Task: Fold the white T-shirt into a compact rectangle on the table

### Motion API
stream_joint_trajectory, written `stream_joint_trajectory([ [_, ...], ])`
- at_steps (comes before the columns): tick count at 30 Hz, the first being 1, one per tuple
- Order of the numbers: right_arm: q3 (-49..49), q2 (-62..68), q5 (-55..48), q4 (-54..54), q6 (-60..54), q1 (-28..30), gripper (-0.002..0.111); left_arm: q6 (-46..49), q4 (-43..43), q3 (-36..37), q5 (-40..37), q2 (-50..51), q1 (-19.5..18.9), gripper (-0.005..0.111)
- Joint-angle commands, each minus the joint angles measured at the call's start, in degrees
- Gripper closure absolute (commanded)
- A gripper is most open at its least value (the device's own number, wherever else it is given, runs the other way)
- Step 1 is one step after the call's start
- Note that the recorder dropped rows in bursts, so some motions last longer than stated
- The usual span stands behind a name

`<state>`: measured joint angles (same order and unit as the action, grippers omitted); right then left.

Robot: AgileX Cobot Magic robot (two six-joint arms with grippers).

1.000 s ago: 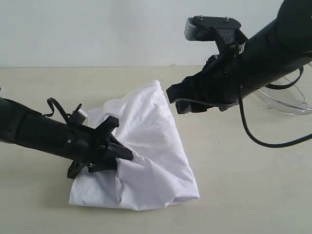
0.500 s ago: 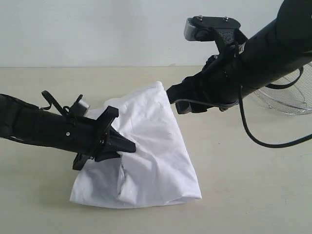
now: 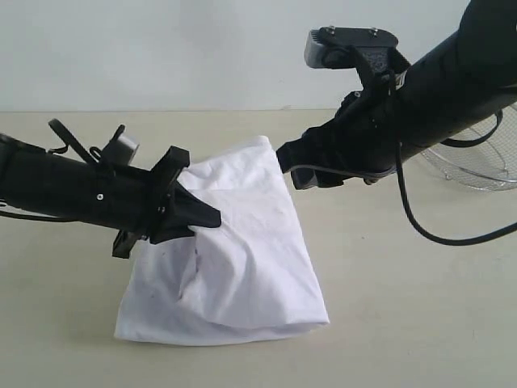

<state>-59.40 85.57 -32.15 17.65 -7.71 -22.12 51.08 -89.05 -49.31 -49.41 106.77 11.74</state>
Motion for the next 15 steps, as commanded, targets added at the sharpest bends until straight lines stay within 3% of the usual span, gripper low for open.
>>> stream_joint_trajectory([
  [1,0.1,-0.4,0.2,-0.3,-0.7,0.3,0.061,-2.6,2.3,0.0,0.9,-2.0,0.2,0.102],
  [9,0.1,-0.4,0.5,-0.3,-0.7,0.3,0.061,-9.5,10.8,0.0,5.1,-6.9,0.2,0.102],
  [15,0.1,-0.4,0.6,-0.3,-0.7,0.3,0.061,-10.6,11.7,1.9,6.7,-8.1,0.2,0.102],
])
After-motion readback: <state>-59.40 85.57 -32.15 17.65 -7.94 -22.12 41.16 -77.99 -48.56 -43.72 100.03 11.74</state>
